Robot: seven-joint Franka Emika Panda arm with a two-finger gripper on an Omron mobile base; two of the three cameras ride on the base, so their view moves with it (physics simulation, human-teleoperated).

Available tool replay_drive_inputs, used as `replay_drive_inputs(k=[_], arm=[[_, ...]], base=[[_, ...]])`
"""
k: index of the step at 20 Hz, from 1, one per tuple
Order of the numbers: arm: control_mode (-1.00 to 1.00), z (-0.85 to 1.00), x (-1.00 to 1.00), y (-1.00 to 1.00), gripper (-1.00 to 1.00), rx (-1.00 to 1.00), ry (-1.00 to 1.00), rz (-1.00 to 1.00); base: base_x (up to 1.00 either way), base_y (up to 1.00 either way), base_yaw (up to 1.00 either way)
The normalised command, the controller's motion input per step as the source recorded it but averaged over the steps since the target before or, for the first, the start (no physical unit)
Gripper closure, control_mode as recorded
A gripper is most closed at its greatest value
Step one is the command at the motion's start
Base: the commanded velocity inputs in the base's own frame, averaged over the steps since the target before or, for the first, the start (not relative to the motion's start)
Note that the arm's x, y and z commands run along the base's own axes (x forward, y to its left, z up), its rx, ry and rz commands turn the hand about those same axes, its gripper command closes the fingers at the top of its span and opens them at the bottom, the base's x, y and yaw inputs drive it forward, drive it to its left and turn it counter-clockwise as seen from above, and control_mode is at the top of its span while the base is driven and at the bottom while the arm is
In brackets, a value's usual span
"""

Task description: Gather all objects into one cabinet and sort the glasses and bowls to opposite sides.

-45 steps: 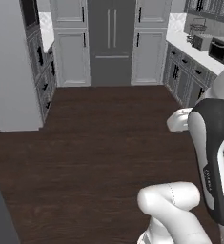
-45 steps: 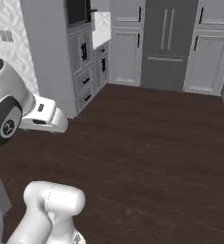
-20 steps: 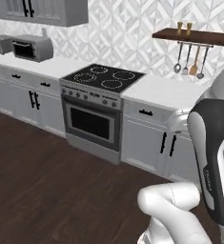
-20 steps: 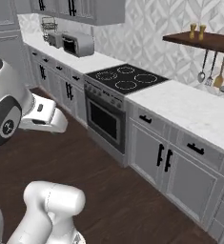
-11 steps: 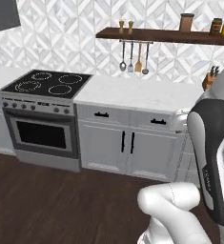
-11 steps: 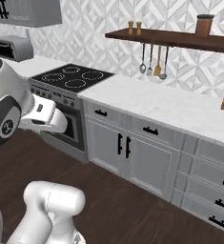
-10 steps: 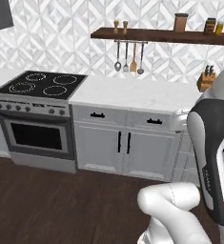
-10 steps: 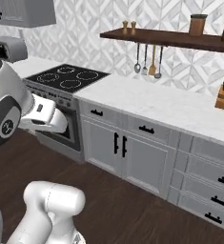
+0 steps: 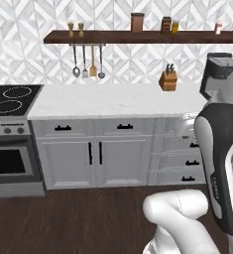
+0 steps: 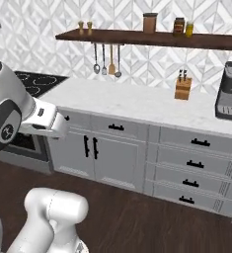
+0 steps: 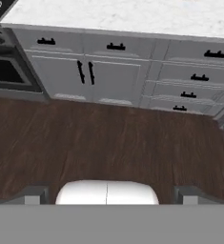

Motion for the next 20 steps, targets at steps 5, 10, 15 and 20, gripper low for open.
replay_drive_inputs(k=[5,10,15,20], arm=[[1.00,0.00,0.00,0.00,-1.00,0.00,0.00,0.00],[1.00,0.00,0.00,0.00,-1.00,0.00,0.00,0.00],[1.00,0.00,0.00,0.00,-1.00,0.00,0.00,0.00],[1.00,0.00,0.00,0.00,-1.00,0.00,0.00,0.00]], base=[[0.00,0.07,-0.48],[0.00,0.05,-0.50],[0.00,0.12,-0.48],[0.02,0.21,-0.45]])
